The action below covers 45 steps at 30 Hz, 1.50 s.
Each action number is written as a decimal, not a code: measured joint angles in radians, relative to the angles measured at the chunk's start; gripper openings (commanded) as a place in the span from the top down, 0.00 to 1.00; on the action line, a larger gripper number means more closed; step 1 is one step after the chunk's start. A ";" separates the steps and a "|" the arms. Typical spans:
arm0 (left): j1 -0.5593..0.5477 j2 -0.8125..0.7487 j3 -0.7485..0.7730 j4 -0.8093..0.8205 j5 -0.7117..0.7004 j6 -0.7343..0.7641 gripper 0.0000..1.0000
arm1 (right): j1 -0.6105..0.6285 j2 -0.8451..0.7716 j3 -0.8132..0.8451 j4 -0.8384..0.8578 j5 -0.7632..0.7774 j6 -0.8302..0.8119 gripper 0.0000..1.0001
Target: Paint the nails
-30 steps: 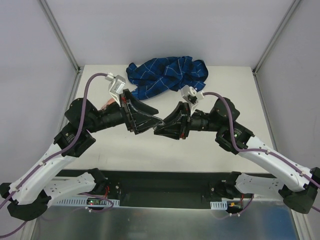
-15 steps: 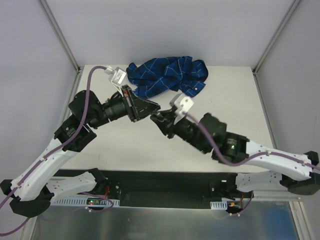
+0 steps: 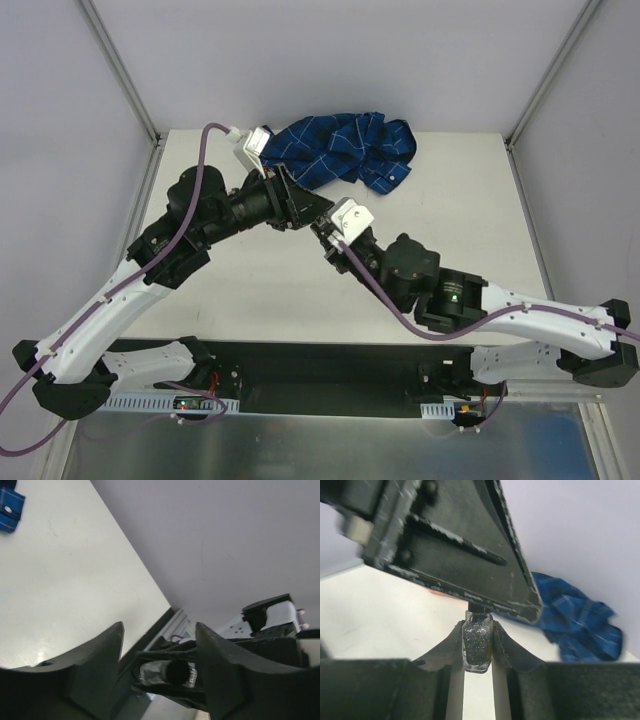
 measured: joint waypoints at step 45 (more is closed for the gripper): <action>0.021 -0.069 -0.085 0.068 0.046 0.013 0.76 | 0.130 0.127 -0.003 0.223 0.332 -0.198 1.00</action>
